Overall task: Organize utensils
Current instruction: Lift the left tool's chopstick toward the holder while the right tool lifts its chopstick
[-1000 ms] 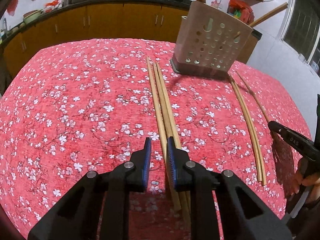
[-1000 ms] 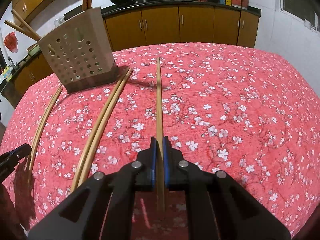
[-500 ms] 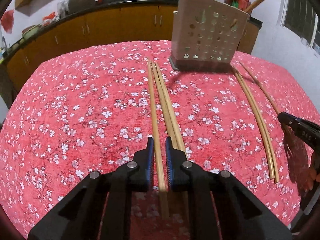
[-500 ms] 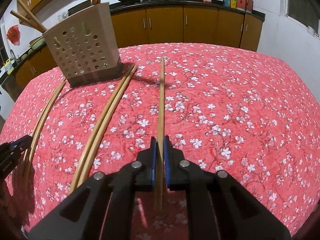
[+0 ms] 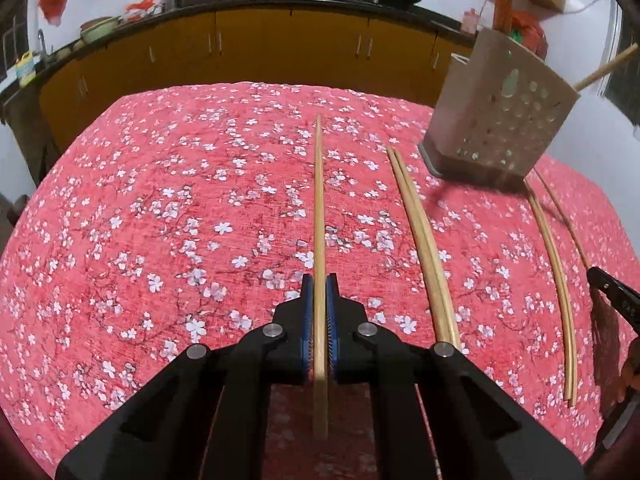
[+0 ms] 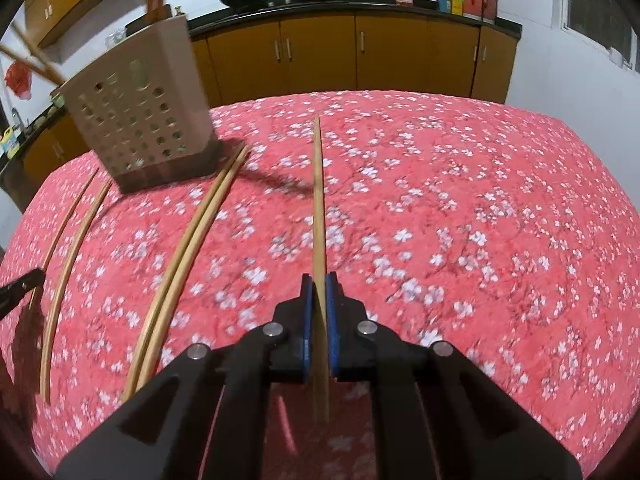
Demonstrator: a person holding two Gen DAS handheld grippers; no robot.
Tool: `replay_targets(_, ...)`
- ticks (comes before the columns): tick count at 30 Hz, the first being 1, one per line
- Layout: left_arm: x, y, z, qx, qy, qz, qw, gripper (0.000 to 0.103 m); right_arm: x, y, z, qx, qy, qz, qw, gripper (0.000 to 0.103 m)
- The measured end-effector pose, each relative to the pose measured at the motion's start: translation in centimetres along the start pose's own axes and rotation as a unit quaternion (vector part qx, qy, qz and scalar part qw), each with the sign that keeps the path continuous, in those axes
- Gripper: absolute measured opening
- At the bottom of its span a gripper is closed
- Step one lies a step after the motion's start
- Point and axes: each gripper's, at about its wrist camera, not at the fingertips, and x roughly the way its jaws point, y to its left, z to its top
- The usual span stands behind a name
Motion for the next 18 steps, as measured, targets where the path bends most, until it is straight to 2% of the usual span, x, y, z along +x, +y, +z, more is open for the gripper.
replay_targets(8,-0.6,1.0,-0.4,-0.030,-0.003,-0.005,0.9995,0.008,0.1,-0.2,0.1,-0.006,0.002,0.008,1.000,0.009)
replay_targets(14,-1.1,0.9,-0.6,-0.031,-0.004,0.001,0.9995,0.008,0.3,1.2,0.1,-0.036,0.003,0.006,0.999,0.009)
replay_targets(18,-1.2,0.9,-0.7,-0.032,-0.003,0.000,0.9995,0.008,0.2,1.1,0.1,-0.034,0.003,0.008,0.999,0.009)
